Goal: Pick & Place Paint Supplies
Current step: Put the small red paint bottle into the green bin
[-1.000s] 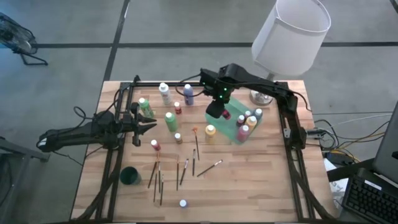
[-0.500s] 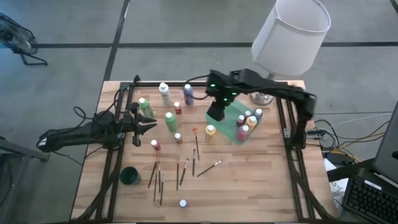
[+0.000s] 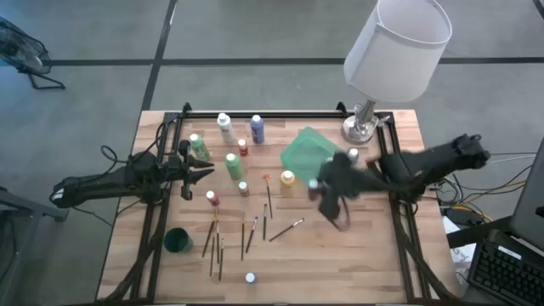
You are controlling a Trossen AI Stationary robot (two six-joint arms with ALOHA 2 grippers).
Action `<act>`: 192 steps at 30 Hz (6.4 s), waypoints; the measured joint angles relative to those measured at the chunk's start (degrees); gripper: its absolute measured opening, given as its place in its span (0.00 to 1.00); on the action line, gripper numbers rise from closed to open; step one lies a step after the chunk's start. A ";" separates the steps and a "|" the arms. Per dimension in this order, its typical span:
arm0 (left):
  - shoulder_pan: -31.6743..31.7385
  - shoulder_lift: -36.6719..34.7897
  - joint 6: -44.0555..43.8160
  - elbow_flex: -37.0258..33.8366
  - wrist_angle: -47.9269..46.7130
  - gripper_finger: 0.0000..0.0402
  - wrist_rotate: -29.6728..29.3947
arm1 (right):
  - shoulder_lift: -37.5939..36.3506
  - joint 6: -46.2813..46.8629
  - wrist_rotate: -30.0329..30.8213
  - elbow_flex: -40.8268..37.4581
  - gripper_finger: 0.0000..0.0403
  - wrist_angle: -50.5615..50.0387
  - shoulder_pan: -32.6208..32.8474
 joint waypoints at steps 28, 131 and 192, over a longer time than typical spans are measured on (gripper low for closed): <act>0.01 0.00 -0.01 0.00 -0.46 0.19 0.00 | 6.37 6.38 8.19 -37.04 0.27 42.33 22.16; 0.01 0.24 -0.01 0.00 -2.12 0.19 0.00 | 41.64 -20.19 -39.21 32.61 0.50 -44.55 -2.01; 0.02 0.26 -0.02 0.00 -2.14 0.19 0.00 | 41.83 -2.94 -45.04 16.69 0.50 -42.76 5.90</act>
